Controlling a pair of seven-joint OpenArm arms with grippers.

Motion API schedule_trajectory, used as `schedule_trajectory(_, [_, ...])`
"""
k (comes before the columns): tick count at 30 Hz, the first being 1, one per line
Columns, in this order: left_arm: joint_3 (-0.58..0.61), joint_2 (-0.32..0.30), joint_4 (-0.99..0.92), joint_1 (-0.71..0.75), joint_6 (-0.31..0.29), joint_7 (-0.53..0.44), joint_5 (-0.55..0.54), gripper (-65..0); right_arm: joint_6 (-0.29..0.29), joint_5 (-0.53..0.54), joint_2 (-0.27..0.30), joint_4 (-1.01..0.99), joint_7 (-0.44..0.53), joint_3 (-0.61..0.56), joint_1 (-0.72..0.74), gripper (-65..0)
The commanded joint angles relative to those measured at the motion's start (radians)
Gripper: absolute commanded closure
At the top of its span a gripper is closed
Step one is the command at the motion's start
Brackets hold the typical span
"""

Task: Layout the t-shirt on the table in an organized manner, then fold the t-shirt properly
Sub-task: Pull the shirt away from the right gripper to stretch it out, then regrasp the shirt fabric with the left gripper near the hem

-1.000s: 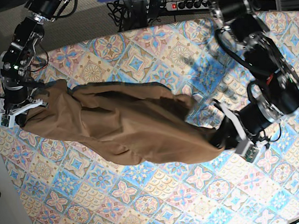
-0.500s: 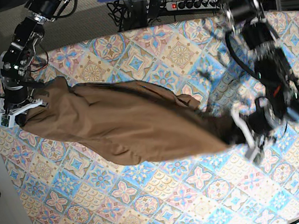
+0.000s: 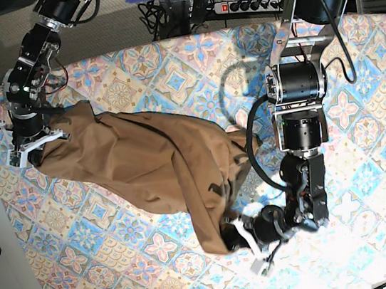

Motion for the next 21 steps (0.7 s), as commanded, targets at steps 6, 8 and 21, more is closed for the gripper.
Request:
schedule_trajectory(6, [0.000, -0.014, 0.100, 0.073, -0.006, -0.022, -0.020, -52.6, 0.000, 0.008, 0.011, 0.019, 0.027, 0.000, 0.012, 0.0])
schedule_trajectory(8, [0.002, -0.038, 0.215, 0.150, -0.006, -0.020, -0.028, -52.2, 0.000, 0.008, 0.011, 0.019, 0.027, 0.000, 0.012, 0.0])
schedule_trajectory(21, [0.002, -0.172, 0.794, 0.518, -0.006, 0.230, -0.017, -23.9, 0.000, 0.008, 0.011, 0.019, 0.027, -0.067, 0.010, 0.0])
